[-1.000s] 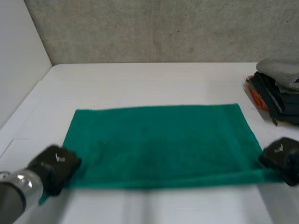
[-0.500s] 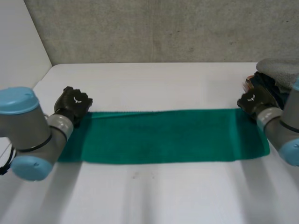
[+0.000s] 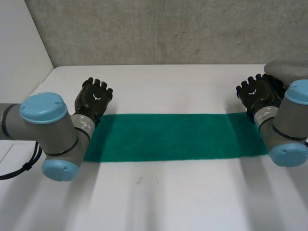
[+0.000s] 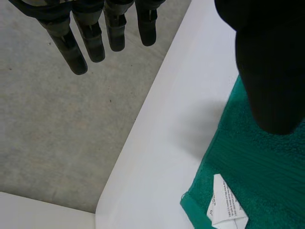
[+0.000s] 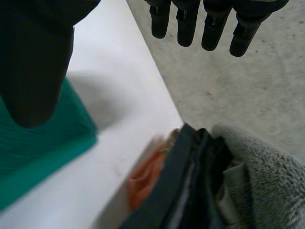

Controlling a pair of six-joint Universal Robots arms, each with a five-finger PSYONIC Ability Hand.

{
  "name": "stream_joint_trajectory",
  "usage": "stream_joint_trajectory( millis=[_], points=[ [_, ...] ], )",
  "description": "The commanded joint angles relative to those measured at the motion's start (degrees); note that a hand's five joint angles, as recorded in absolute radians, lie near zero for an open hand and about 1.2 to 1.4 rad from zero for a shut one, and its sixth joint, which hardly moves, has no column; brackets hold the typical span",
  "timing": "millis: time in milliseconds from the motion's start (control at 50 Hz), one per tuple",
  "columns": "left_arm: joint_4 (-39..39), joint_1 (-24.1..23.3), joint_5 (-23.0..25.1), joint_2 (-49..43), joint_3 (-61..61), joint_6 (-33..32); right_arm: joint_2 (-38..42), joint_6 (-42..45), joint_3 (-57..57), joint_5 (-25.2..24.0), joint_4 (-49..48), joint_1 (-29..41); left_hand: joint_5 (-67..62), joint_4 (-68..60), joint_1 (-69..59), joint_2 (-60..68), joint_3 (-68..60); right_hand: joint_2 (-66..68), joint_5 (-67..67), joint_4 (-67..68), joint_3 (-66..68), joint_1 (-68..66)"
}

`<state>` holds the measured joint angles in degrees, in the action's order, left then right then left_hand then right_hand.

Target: Fold the laundry.

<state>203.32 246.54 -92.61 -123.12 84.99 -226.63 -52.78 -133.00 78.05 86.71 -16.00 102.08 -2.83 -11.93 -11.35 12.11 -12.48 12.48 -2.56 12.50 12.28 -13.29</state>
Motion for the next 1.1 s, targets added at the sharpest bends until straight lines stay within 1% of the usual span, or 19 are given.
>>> stream_joint_trajectory(
  millis=[20,140,300,340,360,380,460,500,540,560,640,700,740,760,860,920,1000,1040,1100],
  points=[
    [0.06,0.52,0.14,7.36,7.73,4.61,-8.29,-7.79,9.73,-10.05,11.24,-5.29,1.44,0.54,-0.04,-0.72,1.09,-2.48,2.56,-2.50,-2.28,3.29],
    [-0.03,0.95,0.50,10.35,12.30,12.25,-8.56,-7.97,13.79,-14.90,12.93,-11.55,0.93,0.03,-0.55,-0.22,0.59,7.68,-7.60,7.66,7.89,-6.87],
    [0.06,1.13,0.50,10.18,12.92,13.50,-7.25,-7.62,14.06,-15.08,12.40,-12.17,0.93,0.03,-0.55,-0.22,0.59,14.73,-14.65,14.71,14.94,-13.92],
    [-0.03,1.13,0.50,10.18,12.92,13.58,-6.19,-7.62,13.62,-15.08,12.22,-12.26,0.93,0.03,-0.55,-0.22,0.59,37.85,-37.77,37.83,38.05,-37.04],
    [0.05,1.13,0.50,10.18,13.01,13.58,-6.02,-7.54,13.44,-15.00,12.05,-12.35,0.93,0.03,-0.55,-0.22,0.59,57.95,-57.87,57.93,58.16,-57.14],
    [-0.03,1.05,0.50,10.18,13.01,13.58,-6.02,-7.53,13.35,-14.73,11.87,-12.43,0.93,0.03,-0.55,-0.22,0.59,67.42,-67.34,67.40,67.63,-66.61],
    [-0.03,1.04,0.41,10.53,13.19,13.58,-6.72,-6.40,14.14,-11.05,9.59,-13.92,0.93,0.03,-0.55,-0.22,0.59,67.52,-67.44,67.50,67.72,-66.71],
    [-0.21,1.04,0.32,11.14,13.19,13.58,-8.64,-4.20,15.63,-7.71,7.31,-15.16,0.93,0.03,-0.55,-0.22,0.59,67.52,-67.44,67.50,67.72,-66.71],
    [-0.30,1.04,0.32,12.28,13.45,13.67,-11.01,-1.31,16.95,-5.95,6.69,-16.38,0.76,-0.14,-0.72,-0.05,0.42,67.52,-67.44,67.50,67.72,-66.71],
    [-0.30,1.04,0.41,12.63,13.62,13.67,-12.94,2.97,18.09,-4.90,6.69,-18.65,0.93,0.03,-0.55,-0.21,0.59,67.52,-67.44,67.50,67.72,-66.71],
    [-0.30,1.13,0.41,13.87,14.24,13.85,-14.63,14.31,19.59,-3.66,6.07,-24.28,0.93,0.03,-0.55,-0.22,0.59,67.52,-67.44,67.50,67.72,-66.71],
    [-0.38,1.13,0.41,14.40,14.77,13.85,-14.80,19.52,18.72,-2.96,5.90,-26.14,0.93,0.03,-0.55,-0.22,0.59,67.52,-67.44,67.50,67.72,-66.71],
    [-0.38,1.22,0.41,14.57,15.20,13.85,-15.07,19.80,18.63,-2.25,5.72,-25.54,0.93,0.03,-0.55,-0.22,0.59,67.52,-67.44,67.50,67.72,-66.71],
    [-0.38,1.22,0.41,14.75,15.47,13.85,-15.24,19.54,18.37,-2.08,5.46,-24.84,0.77,-0.13,-0.71,-0.05,0.42,67.52,-67.44,67.50,67.72,-66.71],
    [-0.47,1.22,0.32,15.71,15.65,13.93,-16.73,13.76,15.91,-2.60,1.43,-11.42,0.76,-0.14,-0.72,-0.05,0.42,67.52,-67.44,67.50,67.72,-66.71],
    [-0.56,1.31,0.32,16.77,15.73,14.02,-17.53,10.93,15.64,-3.65,-2.26,-5.16,0.43,-0.47,-1.05,0.29,0.08,67.52,-67.44,67.50,67.72,-66.71],
    [-0.65,1.22,0.23,18.00,15.82,14.11,-17.01,9.69,15.99,-9.79,-10.34,9.41,0.43,-0.47,-1.05,0.29,0.08,67.52,-67.44,67.50,67.72,-66.71],
    [-0.56,1.13,0.23,18.70,16.26,14.28,-16.04,9.87,15.90,-11.82,-12.20,13.73,0.43,-0.47,-1.05,0.29,0.08,67.52,-67.44,67.50,67.72,-66.71],
    [-0.56,1.05,0.32,19.05,16.35,14.81,-10.69,10.39,14.85,-15.69,-15.54,21.91,0.43,-0.47,-1.05,0.29,0.08,67.52,-67.44,67.50,67.72,-66.71]
  ],
)
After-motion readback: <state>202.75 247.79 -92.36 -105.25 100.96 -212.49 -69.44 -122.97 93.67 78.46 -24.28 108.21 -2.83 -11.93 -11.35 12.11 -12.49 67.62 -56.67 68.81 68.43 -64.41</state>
